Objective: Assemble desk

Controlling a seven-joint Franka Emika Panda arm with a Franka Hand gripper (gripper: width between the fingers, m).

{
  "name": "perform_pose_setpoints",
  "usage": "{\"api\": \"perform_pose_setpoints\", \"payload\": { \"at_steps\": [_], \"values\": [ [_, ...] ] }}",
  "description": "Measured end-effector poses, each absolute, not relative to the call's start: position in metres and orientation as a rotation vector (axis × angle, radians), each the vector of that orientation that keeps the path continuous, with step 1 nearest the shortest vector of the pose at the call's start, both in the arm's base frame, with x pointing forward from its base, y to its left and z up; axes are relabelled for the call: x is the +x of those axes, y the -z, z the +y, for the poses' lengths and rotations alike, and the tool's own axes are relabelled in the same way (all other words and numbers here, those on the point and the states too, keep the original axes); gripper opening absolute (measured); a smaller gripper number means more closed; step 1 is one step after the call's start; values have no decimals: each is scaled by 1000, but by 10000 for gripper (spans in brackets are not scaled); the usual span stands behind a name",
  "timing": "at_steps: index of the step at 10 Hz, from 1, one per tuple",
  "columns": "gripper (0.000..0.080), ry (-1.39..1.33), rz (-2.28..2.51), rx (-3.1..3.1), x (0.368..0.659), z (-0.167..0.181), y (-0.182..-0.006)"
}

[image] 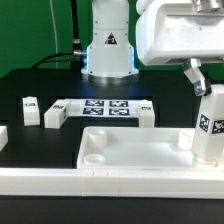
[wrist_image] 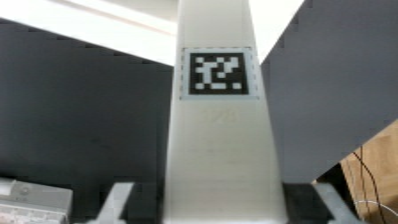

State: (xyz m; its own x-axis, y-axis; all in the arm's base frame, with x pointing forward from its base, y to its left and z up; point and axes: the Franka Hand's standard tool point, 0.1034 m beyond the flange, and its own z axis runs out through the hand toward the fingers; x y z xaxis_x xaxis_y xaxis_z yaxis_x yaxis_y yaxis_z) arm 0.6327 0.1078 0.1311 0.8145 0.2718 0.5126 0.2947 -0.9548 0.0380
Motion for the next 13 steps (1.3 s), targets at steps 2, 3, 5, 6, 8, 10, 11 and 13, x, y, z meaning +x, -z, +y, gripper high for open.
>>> {"api": "perform_pose_setpoints", "payload": {
  "at_steps": [2,3,5,6,8,10,11,13],
  "values": [
    [291,848,-459,-2945,634,108,-131],
    [291,874,-457,-2937,636,108,-131],
    [291,914,-461,-2927,636,108,-131],
    [291,913,-461,-2928,636,108,-131],
    [544,913,-462,-2928,636,108,-131],
    [643,913,-462,-2928,636,108,-131],
    [643,913,-462,-2928,636,108,-131],
    [648,895,-467,-2933,637,109,-139]
  ]
}}
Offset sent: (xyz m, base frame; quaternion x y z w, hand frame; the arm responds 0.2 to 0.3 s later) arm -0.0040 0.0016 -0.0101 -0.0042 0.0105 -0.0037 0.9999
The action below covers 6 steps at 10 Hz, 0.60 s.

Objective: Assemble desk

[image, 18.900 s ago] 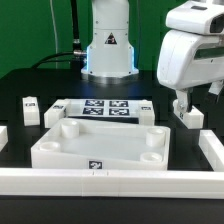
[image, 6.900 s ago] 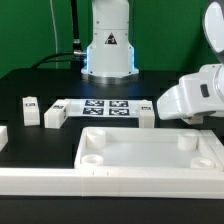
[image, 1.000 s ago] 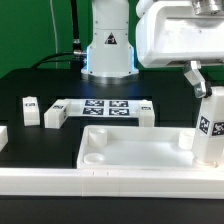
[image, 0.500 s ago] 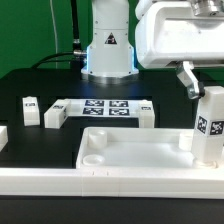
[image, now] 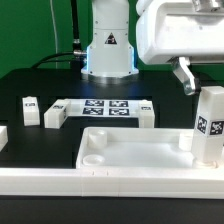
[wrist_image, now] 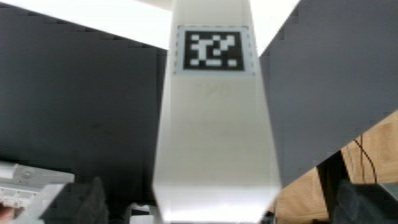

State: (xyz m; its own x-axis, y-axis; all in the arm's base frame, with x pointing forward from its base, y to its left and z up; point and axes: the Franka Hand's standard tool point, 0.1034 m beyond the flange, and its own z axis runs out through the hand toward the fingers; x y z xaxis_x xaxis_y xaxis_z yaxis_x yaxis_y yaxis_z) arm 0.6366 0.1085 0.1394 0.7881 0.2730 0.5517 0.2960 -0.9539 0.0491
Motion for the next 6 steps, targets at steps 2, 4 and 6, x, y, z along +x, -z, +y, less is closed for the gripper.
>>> {"api": "perform_pose_setpoints", "payload": {
  "at_steps": [2,4,6],
  "values": [
    [649,866,-473,-2943,638,108,-156],
    [649,830,-477,-2951,637,109,-152],
    [649,767,-482,-2965,636,110,-149]
  ]
}}
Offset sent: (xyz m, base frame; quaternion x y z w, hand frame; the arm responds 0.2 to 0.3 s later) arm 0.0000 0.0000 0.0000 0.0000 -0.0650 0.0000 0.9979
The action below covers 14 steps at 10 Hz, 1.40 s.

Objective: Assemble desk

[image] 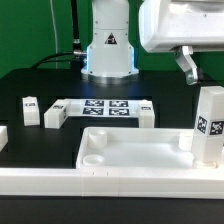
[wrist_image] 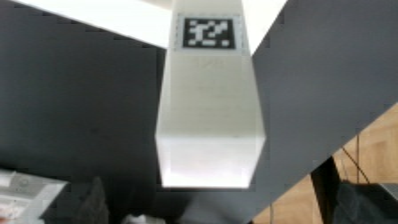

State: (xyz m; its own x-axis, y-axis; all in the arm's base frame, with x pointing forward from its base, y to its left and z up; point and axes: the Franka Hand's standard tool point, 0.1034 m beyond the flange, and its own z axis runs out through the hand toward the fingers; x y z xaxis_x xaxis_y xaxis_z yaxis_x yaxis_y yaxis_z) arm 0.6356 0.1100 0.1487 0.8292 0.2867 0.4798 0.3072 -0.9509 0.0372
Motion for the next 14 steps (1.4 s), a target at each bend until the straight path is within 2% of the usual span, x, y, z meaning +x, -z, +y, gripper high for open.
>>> {"api": "perform_pose_setpoints", "payload": {
  "at_steps": [2,4,8,14],
  "values": [
    [649,544,-475,-3007,635,111,-141],
    [649,385,-480,-3028,637,110,-141],
    [649,-8,-489,-3040,626,111,-131],
    [649,11,-475,-3045,634,104,-127]
  ]
}}
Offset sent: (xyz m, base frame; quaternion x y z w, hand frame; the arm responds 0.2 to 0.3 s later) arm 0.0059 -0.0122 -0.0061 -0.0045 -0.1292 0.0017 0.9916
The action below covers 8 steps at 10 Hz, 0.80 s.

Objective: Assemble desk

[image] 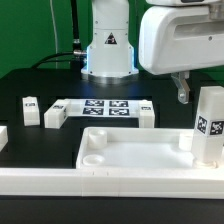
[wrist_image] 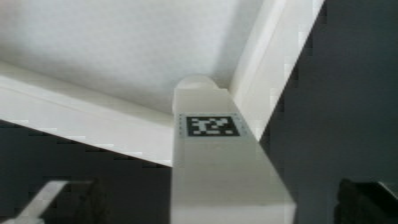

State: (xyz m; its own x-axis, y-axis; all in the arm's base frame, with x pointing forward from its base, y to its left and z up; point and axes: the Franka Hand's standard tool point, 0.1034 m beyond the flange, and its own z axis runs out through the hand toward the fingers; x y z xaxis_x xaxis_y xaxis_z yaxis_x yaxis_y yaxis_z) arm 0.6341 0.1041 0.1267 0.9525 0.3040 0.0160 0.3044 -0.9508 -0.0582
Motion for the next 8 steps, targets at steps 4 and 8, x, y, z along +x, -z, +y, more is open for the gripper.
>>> {"api": "perform_pose_setpoints", "payload": {
  "at_steps": [4,8],
  "values": [
    [286,10,-473,-3045,634,104,-126],
    [291,3,-232,-3071,634,104,-126]
  ]
}}
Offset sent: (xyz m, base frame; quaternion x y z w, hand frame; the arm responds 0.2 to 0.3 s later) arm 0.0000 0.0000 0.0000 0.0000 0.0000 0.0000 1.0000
